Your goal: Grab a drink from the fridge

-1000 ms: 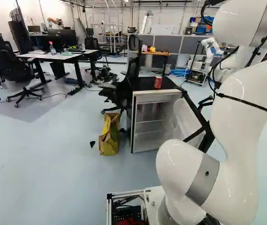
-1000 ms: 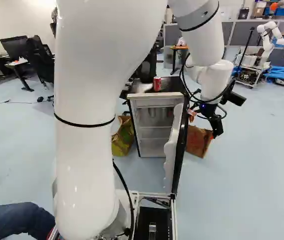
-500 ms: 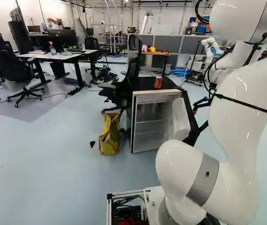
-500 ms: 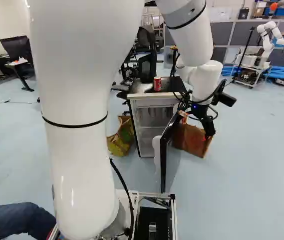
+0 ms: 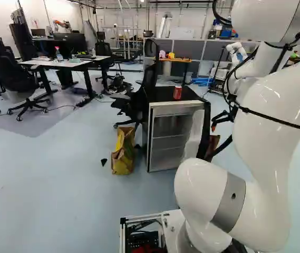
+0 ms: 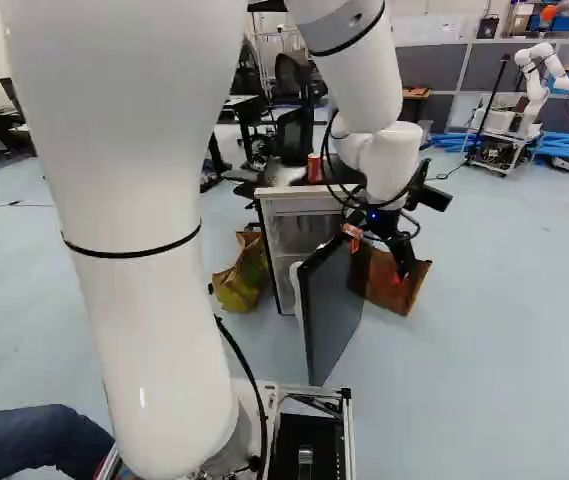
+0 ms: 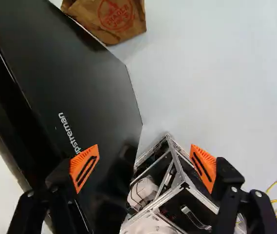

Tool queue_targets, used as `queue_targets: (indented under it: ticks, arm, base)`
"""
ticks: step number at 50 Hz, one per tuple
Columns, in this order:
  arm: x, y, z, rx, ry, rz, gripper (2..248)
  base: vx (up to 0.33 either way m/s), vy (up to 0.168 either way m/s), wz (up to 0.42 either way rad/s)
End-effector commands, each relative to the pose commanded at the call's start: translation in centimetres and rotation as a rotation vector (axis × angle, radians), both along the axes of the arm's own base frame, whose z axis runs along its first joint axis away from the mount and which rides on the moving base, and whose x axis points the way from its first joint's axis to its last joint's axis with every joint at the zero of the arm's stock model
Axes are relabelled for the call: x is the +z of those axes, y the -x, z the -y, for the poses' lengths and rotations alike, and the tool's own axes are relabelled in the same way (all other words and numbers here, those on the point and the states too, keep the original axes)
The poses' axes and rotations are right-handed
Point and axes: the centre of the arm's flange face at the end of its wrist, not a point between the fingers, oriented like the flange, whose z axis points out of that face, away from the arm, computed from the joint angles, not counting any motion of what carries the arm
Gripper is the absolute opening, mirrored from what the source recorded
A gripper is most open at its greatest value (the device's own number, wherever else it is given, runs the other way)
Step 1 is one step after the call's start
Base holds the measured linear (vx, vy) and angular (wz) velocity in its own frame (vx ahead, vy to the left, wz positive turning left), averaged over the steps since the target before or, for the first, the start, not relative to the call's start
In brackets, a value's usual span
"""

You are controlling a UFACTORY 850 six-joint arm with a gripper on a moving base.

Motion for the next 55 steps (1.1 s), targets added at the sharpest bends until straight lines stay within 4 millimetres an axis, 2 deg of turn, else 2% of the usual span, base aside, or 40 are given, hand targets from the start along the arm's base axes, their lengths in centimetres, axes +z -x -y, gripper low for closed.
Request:
queue_targets:
  ticks: [22, 55]
  arm:
    - [0.0, -0.5, -3.4, 0.113, 0.027, -0.023, 247]
    - [-0.1, -2.5, -8.2, 0.301, 0.077, -0.044, 247]
  base:
    - [0.0, 0.0, 0.0]
    - [0.0, 0.0, 0.0]
